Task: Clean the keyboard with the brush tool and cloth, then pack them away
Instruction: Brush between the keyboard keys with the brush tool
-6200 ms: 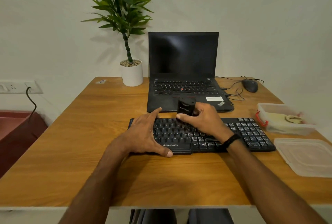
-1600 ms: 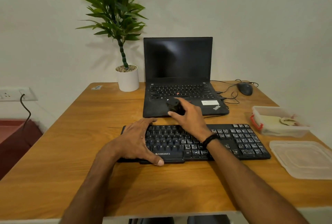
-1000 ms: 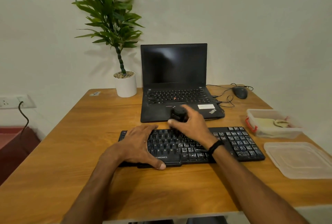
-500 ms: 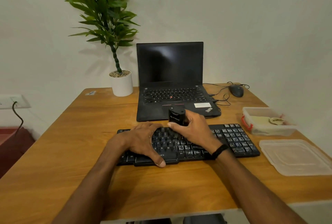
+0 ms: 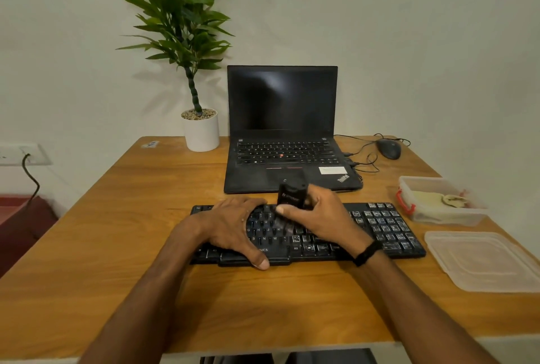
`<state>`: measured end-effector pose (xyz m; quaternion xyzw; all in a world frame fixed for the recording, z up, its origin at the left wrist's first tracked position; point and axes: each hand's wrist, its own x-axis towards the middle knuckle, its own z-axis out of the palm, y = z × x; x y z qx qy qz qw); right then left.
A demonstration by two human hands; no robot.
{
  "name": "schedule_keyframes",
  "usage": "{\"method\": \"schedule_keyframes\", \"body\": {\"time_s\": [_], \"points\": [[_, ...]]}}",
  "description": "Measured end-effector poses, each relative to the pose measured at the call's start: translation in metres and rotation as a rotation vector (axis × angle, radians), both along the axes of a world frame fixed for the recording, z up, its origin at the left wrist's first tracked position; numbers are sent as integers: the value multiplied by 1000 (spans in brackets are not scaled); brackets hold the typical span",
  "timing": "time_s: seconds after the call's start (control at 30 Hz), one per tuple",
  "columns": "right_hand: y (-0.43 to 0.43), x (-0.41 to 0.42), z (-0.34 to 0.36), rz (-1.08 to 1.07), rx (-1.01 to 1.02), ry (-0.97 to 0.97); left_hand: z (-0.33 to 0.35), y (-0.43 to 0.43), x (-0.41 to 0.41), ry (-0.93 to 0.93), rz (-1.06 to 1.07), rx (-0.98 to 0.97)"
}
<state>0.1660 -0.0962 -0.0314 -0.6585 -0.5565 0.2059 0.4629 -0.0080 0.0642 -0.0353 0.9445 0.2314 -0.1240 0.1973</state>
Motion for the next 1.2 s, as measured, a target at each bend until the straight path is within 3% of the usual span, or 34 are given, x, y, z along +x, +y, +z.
{"method": "schedule_keyframes", "body": {"time_s": [0.07, 0.17, 0.3, 0.43, 0.57, 0.67, 0.7, 0.8, 0.93, 1.07, 1.2], "points": [[0, 4, 2, -66, 5, -1, 0, 1, 1, -8, -3, 6], [-6, 5, -4, 105, -107, 204, 0, 1, 2, -6, -11, 19], [-7, 7, 2, -118, -3, 6, -1, 3, 1, -6, -7, 2], [-13, 4, 1, 102, -103, 193, -5, 5, 0, -4, -12, 2], [-9, 5, 4, -82, -25, 35, -3, 5, 0, -13, -2, -12], [-12, 3, 4, 137, -166, 224, -5, 6, -1, -15, -6, -7], [-14, 2, 2, 160, -189, 199, -6, 5, -1, -13, -12, -7], [-11, 5, 3, -47, -114, 19, -4, 5, 0, -10, -14, -8], [-17, 6, 6, 182, -219, 261, -3, 5, 0, -13, -10, -5], [-11, 4, 4, 21, -147, 154, -4, 6, -1, -9, -10, 0], [-16, 7, 6, 163, -227, 240, -4, 6, 0, -13, -13, -3]]}}
